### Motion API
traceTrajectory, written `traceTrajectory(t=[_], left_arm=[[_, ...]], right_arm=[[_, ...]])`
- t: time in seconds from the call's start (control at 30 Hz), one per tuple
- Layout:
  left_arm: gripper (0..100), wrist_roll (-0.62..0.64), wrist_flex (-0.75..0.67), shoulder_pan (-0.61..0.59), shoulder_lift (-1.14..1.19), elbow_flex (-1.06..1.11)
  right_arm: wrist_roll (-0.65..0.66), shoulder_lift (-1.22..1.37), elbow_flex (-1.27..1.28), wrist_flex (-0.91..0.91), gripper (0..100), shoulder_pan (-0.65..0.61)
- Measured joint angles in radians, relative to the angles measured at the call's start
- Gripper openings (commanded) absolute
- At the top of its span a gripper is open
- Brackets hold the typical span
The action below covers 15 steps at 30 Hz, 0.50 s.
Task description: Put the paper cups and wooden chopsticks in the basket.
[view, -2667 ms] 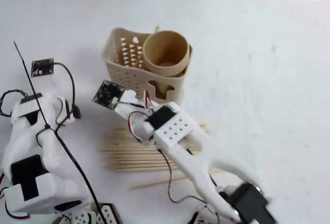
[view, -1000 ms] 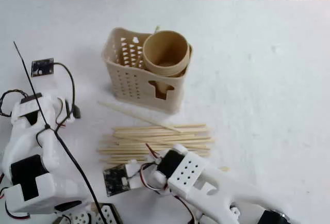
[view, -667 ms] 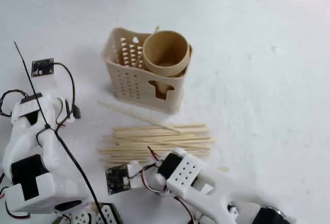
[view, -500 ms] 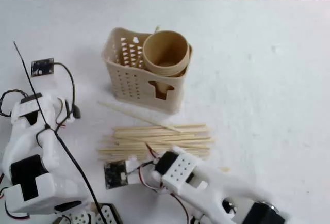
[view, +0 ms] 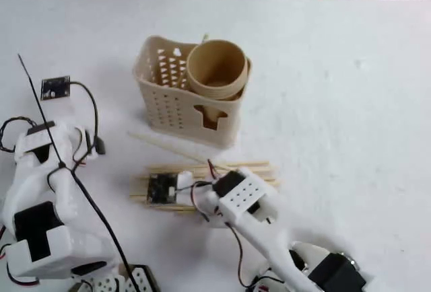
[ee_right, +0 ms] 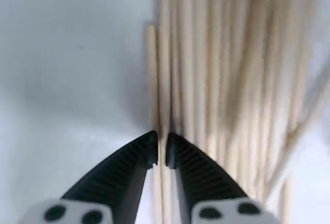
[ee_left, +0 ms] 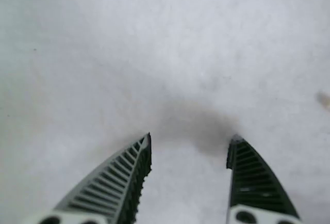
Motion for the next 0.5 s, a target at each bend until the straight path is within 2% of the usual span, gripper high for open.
traceTrajectory(t=[0.3,0.5], left_arm=[[24,0.0,-0.003,0.0,0.0,0.0],[24,0.0,-0.003,0.0,0.0,0.0]], right_arm=[[-0.015,0.002,-0.048,0.009,1.9,0.011],[-0.015,0.002,-0.044,0.02,11.8,0.011]])
